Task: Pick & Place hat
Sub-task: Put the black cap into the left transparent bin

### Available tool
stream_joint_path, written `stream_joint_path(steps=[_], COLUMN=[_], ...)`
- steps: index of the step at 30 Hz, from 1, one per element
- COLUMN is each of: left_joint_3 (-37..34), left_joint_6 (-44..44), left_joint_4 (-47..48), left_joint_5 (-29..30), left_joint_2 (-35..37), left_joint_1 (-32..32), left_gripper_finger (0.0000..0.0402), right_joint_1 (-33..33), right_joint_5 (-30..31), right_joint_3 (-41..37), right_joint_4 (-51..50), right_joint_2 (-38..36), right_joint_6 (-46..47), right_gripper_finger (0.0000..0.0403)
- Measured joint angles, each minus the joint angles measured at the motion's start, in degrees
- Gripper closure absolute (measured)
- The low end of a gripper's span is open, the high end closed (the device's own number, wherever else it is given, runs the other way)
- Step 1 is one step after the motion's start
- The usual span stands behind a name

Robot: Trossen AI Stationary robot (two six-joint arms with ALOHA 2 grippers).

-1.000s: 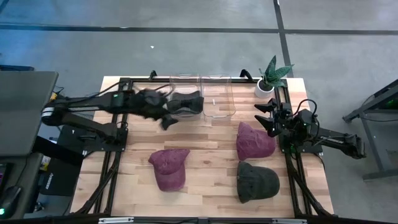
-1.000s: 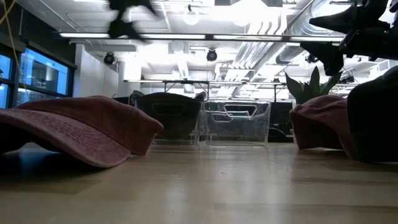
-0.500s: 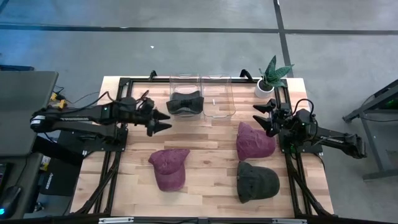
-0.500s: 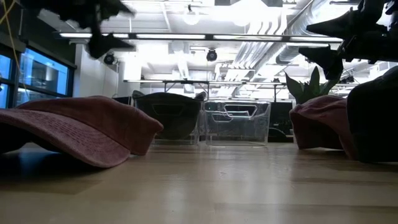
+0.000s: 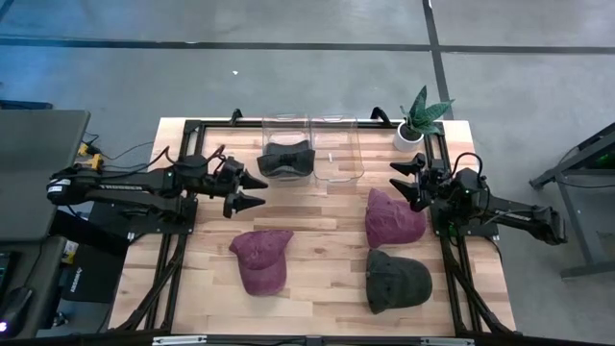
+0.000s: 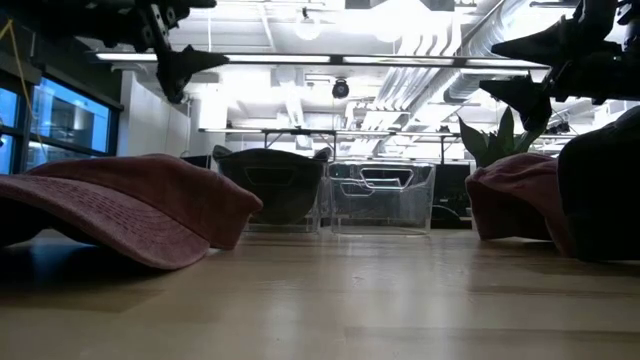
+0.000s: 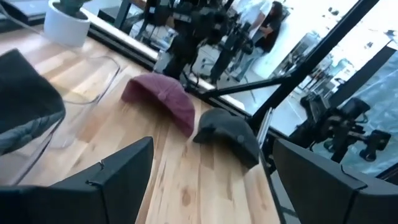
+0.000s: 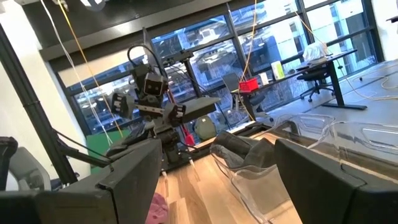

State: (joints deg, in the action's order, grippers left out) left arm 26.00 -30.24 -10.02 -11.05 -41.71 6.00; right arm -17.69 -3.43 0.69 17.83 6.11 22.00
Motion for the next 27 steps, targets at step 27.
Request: stream_joint_path(steps=[27], left_joint_3=[0.0], left_joint_6=[-0.1], left_joint_4=[-0.2], left_joint_5=[0.3], left_joint_2=[-0.1], left_joint_1=[0.0], left_gripper_finger=[0.0079], right_joint_1=[0.0], right_joint_5=[0.0], right_joint_3=[0.0], right_joint_4=[-0.1], right_joint_2=[0.0], right_joint_6=[0.0], right_gripper_finger=[0.0096])
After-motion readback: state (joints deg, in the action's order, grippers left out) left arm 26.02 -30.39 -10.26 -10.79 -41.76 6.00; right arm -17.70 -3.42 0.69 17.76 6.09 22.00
